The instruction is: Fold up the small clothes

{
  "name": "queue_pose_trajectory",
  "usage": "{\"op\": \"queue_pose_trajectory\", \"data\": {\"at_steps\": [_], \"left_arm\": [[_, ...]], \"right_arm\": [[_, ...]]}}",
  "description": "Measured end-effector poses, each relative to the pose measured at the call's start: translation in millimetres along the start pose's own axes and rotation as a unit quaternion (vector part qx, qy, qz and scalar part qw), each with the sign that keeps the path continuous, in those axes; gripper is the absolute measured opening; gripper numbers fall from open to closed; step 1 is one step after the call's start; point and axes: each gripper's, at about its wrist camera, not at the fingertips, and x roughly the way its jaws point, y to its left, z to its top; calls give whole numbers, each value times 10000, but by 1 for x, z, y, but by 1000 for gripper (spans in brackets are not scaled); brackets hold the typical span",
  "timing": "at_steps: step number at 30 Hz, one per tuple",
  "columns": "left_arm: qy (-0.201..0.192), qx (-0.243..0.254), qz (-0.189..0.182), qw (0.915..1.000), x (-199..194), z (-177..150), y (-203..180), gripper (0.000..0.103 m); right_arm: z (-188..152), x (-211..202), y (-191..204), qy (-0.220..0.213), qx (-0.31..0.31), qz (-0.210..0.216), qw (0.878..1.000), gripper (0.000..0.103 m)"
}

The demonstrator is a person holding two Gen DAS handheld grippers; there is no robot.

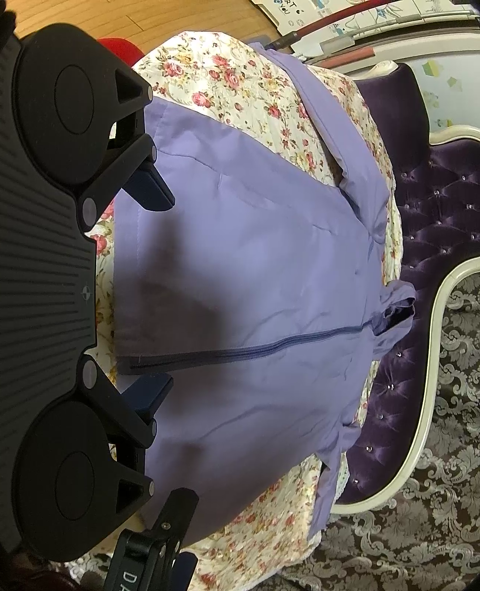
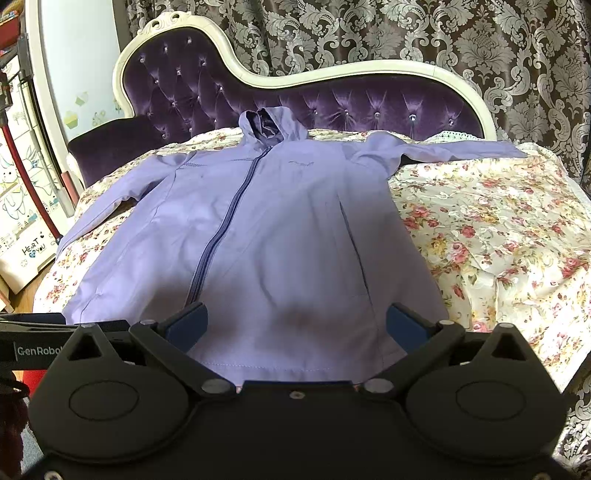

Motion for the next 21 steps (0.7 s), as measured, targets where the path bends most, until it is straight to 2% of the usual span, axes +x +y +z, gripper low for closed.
{"op": "queue_pose_trajectory", "data": {"at_steps": [21], "left_arm": [[127,-62,-16,9999,13,6,6,95]], "right_arm": [[1,16,0,143,29,91,9999,102]]}}
